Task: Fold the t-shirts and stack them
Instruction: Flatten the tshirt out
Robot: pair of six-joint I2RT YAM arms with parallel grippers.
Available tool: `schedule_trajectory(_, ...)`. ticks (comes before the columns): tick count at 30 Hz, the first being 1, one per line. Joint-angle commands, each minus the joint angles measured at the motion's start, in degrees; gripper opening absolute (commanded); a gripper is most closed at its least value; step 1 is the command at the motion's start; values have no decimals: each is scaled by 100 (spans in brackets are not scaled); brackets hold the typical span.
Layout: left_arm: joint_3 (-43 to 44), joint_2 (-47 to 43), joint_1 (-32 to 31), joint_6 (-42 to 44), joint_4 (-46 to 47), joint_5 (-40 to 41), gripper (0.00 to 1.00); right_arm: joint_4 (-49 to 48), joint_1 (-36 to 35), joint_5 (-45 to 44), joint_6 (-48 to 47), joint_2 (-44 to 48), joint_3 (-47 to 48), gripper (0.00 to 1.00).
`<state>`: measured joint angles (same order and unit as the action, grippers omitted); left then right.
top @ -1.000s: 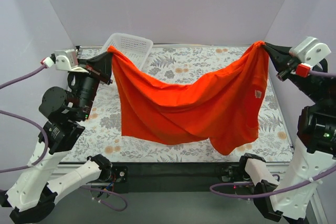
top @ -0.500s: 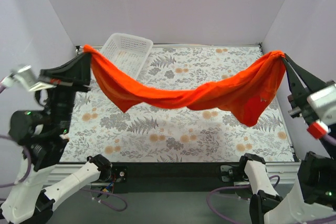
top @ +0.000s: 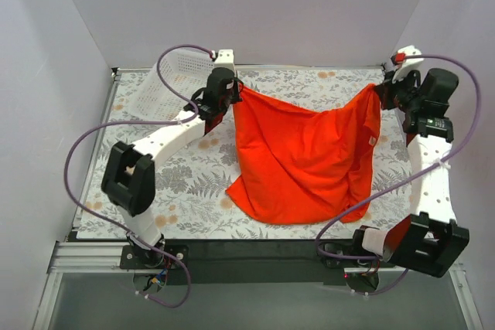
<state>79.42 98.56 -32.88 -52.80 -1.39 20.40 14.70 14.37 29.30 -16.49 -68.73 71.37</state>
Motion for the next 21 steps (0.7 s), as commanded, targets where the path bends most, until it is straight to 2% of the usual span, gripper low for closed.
schedule_trajectory(1,802,660,142,-20,69,43,0,-1416,-118,-495,-99,-210,-614,1)
schedule_trajectory(5,1496,1621,256,-82,-54,174,0,-2295,-408,-969,-258,-895,-1169,1)
schedule_trajectory(9,2269,2446,274,-21,-160,297,0,-2875,-645,-1880,-66,-1738,-899,1)
schedule_trajectory(12,2561,2720,309,-20,-134,386,0,-3104,-690,-2095,198,-1994,-660,1)
schedule_trajectory(18,2220,2589,388,-11,-46,-97,0,-2912,-690,-1491,-99,-1978,-765,1)
schedule_trajectory(19,2114,2467,388,-72,-20,-281,0,-2746,-681,-1245,-439,-1925,-835,1)
schedule_trajectory(20,1817,2222,388,-108,50,-343,0,-2335,-681,-433,-712,-1725,-870,1)
schedule_trajectory(21,1457,1880,388,-126,112,-657,0,-1600,-664,793,-1577,-1244,-1062,1)
